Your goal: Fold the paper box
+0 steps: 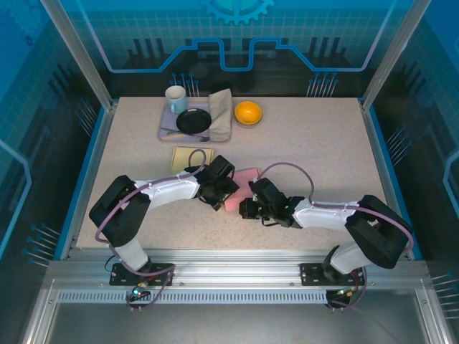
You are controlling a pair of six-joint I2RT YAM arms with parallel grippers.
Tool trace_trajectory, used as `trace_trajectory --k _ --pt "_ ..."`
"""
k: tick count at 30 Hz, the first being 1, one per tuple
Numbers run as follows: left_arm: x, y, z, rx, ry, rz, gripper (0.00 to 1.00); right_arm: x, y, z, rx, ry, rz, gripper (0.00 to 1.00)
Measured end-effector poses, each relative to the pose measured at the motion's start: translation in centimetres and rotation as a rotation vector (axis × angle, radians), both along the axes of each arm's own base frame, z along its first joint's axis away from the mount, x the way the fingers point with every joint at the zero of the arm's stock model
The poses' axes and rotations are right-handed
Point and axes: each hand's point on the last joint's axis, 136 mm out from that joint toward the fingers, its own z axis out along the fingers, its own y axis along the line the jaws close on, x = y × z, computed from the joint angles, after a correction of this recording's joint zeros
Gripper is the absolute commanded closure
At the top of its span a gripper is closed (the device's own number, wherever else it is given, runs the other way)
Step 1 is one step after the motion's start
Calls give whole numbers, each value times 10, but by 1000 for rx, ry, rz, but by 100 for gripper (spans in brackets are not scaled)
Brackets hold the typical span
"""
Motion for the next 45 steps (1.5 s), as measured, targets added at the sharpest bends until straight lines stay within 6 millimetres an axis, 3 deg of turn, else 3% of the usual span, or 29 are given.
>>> trace_trajectory --k 13,25,28,33,39,45 --pt "6 -10 -1 -31 9 36 35 18 14 -21 177 95 -138 100" --pt "13 -15 0 -29 -20 47 32 38 7 -26 233 123 -210 100" --pt "7 -12 2 -6 -8 23 28 42 0 -25 229 127 -230 100" --pt "1 11 8 60 28 -10 25 60 -30 -28 196 134 -322 100" --pt "31 18 42 51 -47 -52 23 60 -57 -33 170 151 -374 100" --pt "94 -1 90 18 -239 -186 22 49 -71 -21 123 137 -352 99"
